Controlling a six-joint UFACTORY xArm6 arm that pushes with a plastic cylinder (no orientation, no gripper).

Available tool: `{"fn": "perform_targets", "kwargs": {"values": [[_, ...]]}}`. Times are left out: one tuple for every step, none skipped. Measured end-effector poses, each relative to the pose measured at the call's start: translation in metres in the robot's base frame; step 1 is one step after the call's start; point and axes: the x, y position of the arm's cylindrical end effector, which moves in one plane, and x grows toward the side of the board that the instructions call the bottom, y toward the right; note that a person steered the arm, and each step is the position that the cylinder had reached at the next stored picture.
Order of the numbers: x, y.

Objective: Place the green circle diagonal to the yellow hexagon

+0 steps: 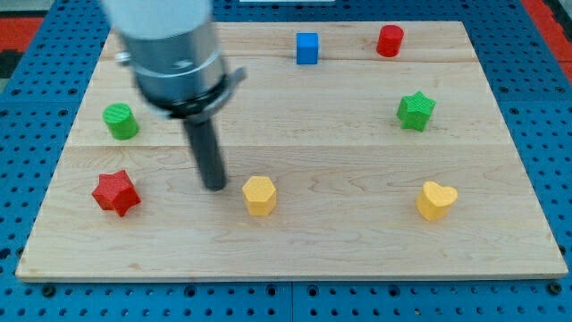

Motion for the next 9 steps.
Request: {"fn": "perform_targets", "kwargs": {"values": [[-0.048,0.075],[-0.069,0.095],[-0.069,0.060],[-0.067,-0.003],[-0.019,-0.022],[-0.011,-0.079],[-0.008,-0.148],[-0.003,-0.160],[-0.044,-0.156]]}}
